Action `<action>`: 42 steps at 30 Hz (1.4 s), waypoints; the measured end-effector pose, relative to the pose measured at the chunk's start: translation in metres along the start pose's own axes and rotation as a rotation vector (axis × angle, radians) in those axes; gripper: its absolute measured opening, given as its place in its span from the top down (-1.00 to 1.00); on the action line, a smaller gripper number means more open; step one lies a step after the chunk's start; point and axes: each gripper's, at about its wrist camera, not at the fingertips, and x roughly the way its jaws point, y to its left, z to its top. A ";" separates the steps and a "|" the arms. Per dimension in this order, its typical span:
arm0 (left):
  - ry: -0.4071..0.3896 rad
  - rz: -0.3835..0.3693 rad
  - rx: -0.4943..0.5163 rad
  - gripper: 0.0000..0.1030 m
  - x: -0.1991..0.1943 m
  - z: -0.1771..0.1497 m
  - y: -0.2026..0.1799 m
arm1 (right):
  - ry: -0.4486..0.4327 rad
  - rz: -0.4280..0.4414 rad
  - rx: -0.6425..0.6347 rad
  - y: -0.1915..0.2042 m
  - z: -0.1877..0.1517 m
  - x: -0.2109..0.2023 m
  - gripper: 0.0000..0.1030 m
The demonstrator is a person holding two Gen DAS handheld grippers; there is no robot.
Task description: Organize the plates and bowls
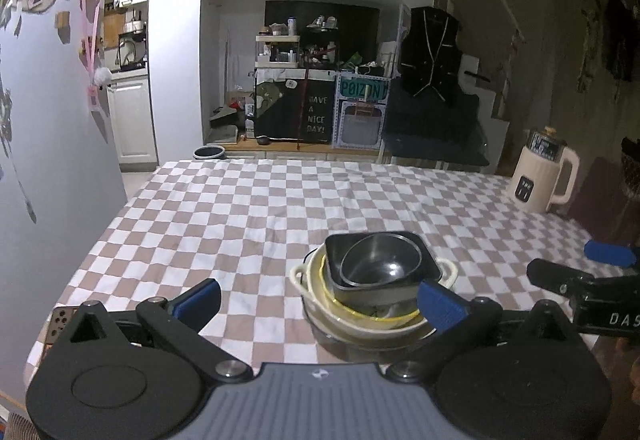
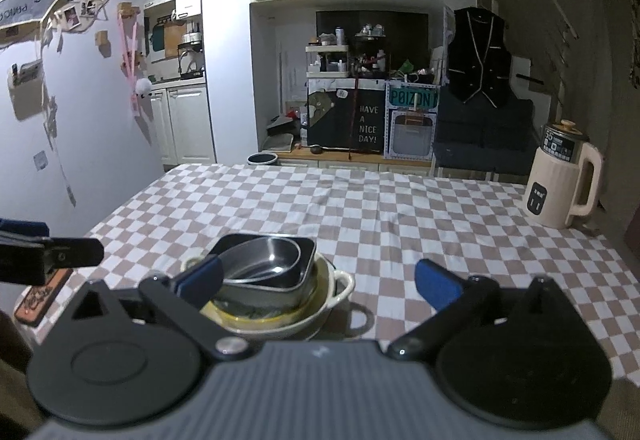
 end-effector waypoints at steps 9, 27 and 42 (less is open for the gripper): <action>0.014 0.040 0.051 -1.00 0.001 -0.023 -0.003 | -0.021 -0.035 -0.007 0.002 -0.014 -0.008 -0.99; -0.002 0.071 0.052 -1.00 -0.010 -0.040 -0.004 | -0.002 -0.071 -0.027 0.003 -0.034 -0.008 -0.99; -0.004 0.086 0.053 -1.00 -0.009 -0.043 -0.004 | -0.029 -0.072 -0.033 0.003 -0.039 -0.013 -0.99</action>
